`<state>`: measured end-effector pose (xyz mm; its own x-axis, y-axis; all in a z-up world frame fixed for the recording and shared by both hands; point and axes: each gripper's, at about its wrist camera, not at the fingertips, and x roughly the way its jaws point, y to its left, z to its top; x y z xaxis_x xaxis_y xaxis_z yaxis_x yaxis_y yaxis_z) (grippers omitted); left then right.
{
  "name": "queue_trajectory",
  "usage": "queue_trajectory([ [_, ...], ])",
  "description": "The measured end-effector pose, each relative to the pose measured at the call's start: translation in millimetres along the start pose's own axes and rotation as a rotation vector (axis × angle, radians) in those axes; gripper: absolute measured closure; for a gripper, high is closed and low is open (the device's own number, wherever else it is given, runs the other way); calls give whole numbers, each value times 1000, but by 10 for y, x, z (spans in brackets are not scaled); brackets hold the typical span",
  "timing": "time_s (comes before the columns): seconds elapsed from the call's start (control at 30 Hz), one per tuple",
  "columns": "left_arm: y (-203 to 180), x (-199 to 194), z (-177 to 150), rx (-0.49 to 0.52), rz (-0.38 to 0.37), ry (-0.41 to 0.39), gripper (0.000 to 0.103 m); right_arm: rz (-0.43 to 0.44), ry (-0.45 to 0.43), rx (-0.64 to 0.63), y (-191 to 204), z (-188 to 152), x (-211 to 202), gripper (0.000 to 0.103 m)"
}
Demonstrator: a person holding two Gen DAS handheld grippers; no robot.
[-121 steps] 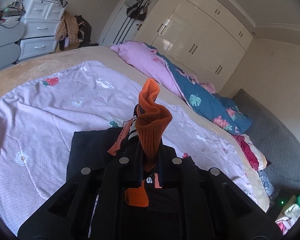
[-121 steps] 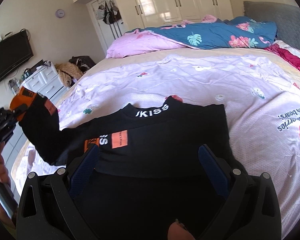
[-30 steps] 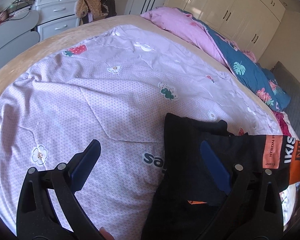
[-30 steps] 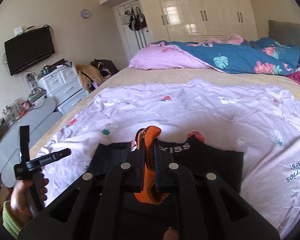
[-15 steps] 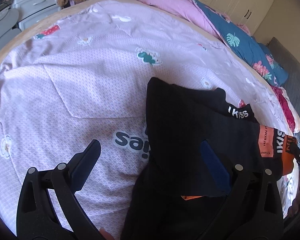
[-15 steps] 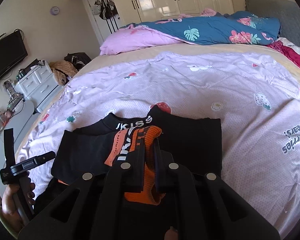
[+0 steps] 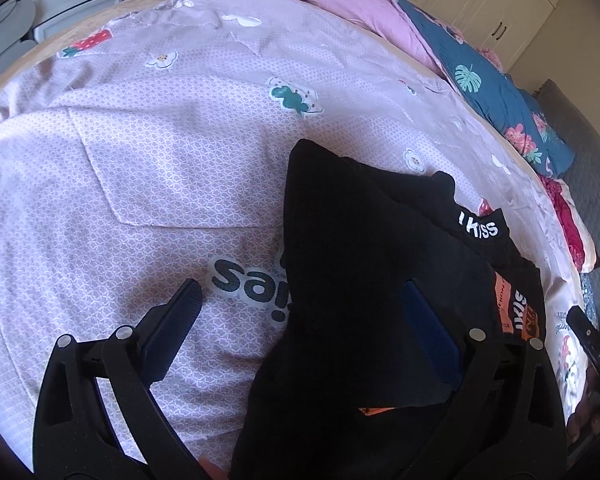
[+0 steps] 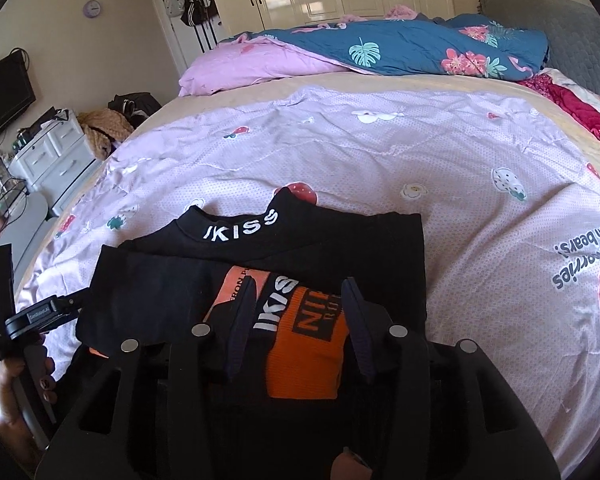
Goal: Fold small clothes
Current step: 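Lay the held side over the shirt center with the right gripper, then open the right gripper and lift it off the folded side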
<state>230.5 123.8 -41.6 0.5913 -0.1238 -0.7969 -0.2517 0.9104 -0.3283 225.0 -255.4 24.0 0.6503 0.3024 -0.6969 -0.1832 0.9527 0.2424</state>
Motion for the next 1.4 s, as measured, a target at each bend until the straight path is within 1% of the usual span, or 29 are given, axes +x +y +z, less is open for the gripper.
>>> queue_trajectory([
  [0.03, 13, 7, -5, -4, 3, 0, 23, 10, 6, 0, 5, -10, 5, 59],
  [0.07, 19, 14, -10, -5, 2, 1, 28, 18, 12, -2, 12, -17, 8, 59],
  [0.1, 21, 26, -17, -5, -1, 6, 38, 26, 19, -6, 28, -25, 11, 59],
  [0.13, 16, 50, -29, -5, -4, 17, 43, 35, 25, -14, 49, -37, 14, 59],
  [0.17, 9, 69, -42, -3, -5, 26, 46, 39, 28, -22, 79, -44, 16, 59],
  [0.23, -20, 95, -71, 7, -13, 40, 63, 51, 36, -45, 135, -60, 23, 59],
  [0.27, -36, 101, -80, 14, -23, 44, 68, 55, 38, -51, 159, -65, 28, 59],
  [0.3, -56, 111, -89, 23, -34, 49, 82, 63, 45, -60, 185, -74, 41, 59],
  [0.33, -79, 118, -103, 32, -32, 52, 85, 69, 53, -69, 215, -86, 55, 59],
  [0.43, -125, 72, -110, 67, 1, 26, 94, 77, 73, -98, 315, -140, 113, 59],
  [0.57, -132, -51, -94, 92, 11, 1, 96, 131, 96, -148, 506, -240, 161, 59],
  [0.63, -101, -33, -94, 89, 25, 8, 96, 142, 99, -178, 579, -274, 189, 59],
  [0.73, -25, 0, -93, 53, 1, 29, 96, 120, 123, -191, 598, -316, 283, 58],
  [0.83, -26, 45, -115, 69, 20, 38, 94, 75, 167, -171, 504, -353, 406, 57],
  [0.87, -34, 61, -122, 69, 22, 40, 94, 41, 186, -162, 454, -365, 452, 51],
  [0.9, -36, 62, -124, 68, 22, 41, 94, 26, 204, -152, 408, -380, 499, 45],
  [0.93, -48, 44, -122, 69, 22, 39, 94, 34, 221, -133, 350, -393, 544, 45],
  [1.07, -121, -15, -126, 102, 42, 23, 94, 59, 221, -104, 300, -384, 529, 44],
  [1.17, -130, -71, -123, 100, 33, 15, 94, 62, 214, -102, 309, -372, 483, 42],
  [1.33, -210, -203, -136, 131, 22, -11, 94, 75, 178, -114, 366, -325, 367, 35],
  [1.4, -263, -202, -152, 153, 23, -9, 94, 81, 164, -119, 385, -306, 322, 31],
])
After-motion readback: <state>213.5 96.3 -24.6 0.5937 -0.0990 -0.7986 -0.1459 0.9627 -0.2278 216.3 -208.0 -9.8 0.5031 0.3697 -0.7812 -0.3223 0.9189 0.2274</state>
